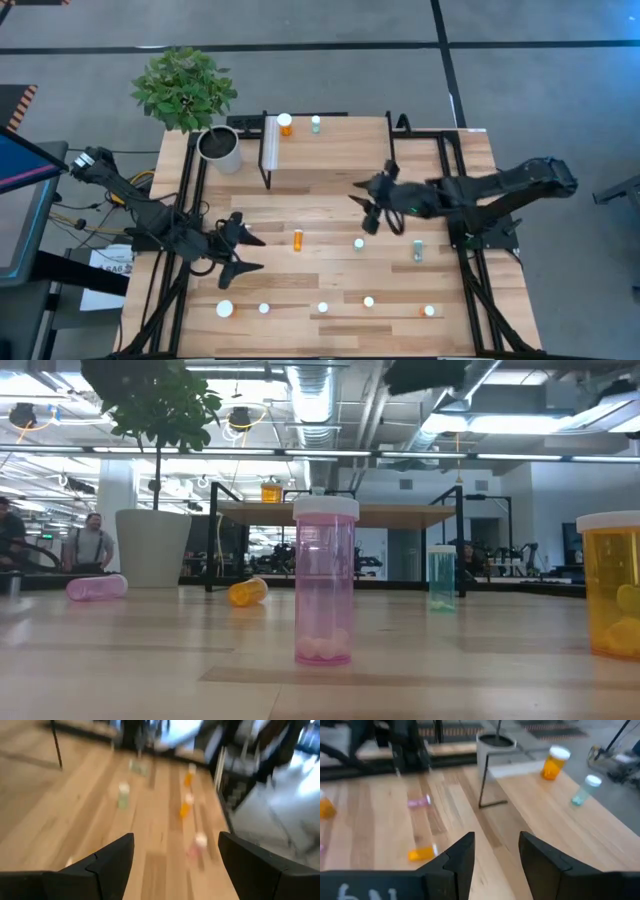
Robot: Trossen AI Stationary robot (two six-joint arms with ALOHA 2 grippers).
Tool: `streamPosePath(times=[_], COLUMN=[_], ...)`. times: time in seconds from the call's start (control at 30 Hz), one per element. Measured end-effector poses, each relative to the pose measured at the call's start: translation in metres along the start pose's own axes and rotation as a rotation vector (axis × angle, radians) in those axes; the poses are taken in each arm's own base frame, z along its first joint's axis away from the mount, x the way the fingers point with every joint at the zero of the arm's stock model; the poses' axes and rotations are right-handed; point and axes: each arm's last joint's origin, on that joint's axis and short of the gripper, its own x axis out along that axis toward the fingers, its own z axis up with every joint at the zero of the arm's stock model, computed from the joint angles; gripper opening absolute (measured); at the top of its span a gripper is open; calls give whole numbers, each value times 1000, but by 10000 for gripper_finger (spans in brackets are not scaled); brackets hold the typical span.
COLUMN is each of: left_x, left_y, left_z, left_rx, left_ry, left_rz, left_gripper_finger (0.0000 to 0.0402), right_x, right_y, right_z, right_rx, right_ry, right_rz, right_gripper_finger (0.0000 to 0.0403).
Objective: Pick and place medicine bottles onto shelf by color
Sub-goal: Put the large orange pill bottle on the shelf aligned with the other large orange pill bottle
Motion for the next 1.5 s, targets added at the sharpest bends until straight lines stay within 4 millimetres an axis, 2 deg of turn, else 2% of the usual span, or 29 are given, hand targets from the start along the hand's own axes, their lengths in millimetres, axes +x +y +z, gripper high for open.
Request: streamPosePath(times=[0.1, 0.23, 0.37, 0.53, 0.77, 0.97, 1.07, 1.27, 1.5], left_x=[-12, -16, -6, 14, 30, 33, 33, 30, 35], left_y=[-7, -16, -33, -61, -96, -109, -112, -103, -106], left_z=[19, 27, 15, -3, -32, -56, -66, -83, -93], left_rx=[-20, -35, 18, 13, 29, 25, 43, 74, 47], left_ry=[102, 251, 439, 649, 834, 869, 888, 993, 970], left_rz=[1, 6, -13, -25, 21, 87, 133, 330, 268], left_gripper_finger=[277, 277, 277, 277, 277, 277, 277, 277, 277], right_x=[-16, -34, -40, -38, -37, -37, -37, -37, -36], right_y=[13, 31, 51, 69, 70, 70, 70, 70, 68], right_z=[-11, -16, -21, -28, -27, -26, -26, -26, -26], right_rx=[10, 16, 3, -55, -48, -43, -42, -43, -42], right_ry=[-59, -124, -161, -174, -181, -186, -186, -186, -183], right_rz=[26, 81, 71, 64, 62, 65, 64, 66, 59], right_gripper_finger=[176, 173, 171, 172, 169, 169, 168, 167, 165])
